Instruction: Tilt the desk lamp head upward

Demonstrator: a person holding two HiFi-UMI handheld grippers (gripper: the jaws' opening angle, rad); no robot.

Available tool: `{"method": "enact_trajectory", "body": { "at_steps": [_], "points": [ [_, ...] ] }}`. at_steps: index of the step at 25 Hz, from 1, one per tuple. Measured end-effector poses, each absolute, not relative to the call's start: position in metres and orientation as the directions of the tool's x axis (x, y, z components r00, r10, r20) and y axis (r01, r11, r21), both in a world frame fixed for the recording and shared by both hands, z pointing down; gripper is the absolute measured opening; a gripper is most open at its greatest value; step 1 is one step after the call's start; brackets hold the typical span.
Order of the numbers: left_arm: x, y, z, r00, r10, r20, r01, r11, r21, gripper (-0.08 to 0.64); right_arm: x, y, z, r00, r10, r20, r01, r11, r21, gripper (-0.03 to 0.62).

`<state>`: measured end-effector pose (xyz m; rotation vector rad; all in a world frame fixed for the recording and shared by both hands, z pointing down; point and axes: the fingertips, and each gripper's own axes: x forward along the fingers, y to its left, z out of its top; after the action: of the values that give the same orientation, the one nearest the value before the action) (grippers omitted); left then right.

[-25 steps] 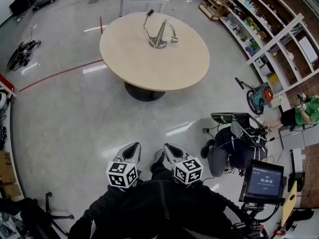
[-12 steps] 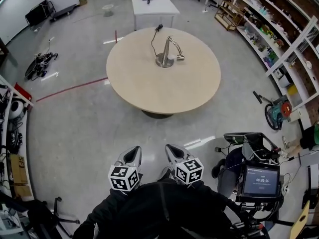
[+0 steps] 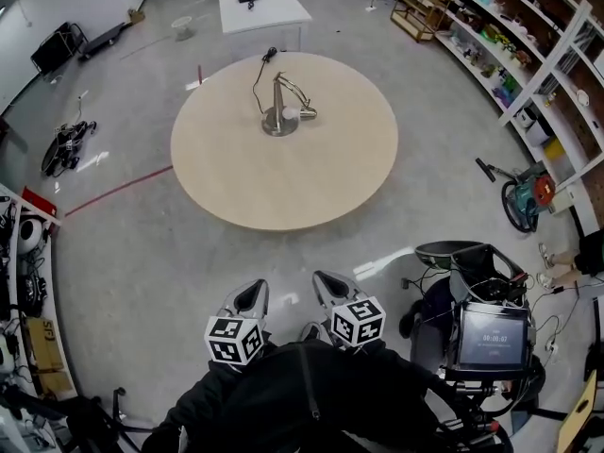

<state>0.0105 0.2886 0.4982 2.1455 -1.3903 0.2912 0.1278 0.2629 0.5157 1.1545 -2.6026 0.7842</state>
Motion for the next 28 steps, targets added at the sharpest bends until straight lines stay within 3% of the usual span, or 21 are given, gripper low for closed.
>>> {"method": "enact_trajectory", "body": {
  "at_steps": [11, 18, 28],
  "points": [
    [0.017, 0.245, 0.509, 0.476, -0.74, 0.476, -0.874, -0.335, 0.353, 0.006, 0.133, 0.225, 0.525, -0.654, -0.65, 0.389, -0.755, 0.522, -0.397, 0.006],
    [0.008, 0.192, 0.51, 0.561, -0.71, 0.425, -0.822, -0.415, 0.39, 0.006, 0.132, 0.184, 0.52, -0.554, -0.725, 0.409, -0.83, 0.444, -0.338, 0.006],
    [-0.046, 0.128, 0.522, 0.653, -0.656, 0.379, -0.743, -0.457, 0.489, 0.006, 0.072, 0.139, 0.52, -0.472, -0.74, 0.48, -0.882, 0.394, -0.26, 0.006]
  ]
}}
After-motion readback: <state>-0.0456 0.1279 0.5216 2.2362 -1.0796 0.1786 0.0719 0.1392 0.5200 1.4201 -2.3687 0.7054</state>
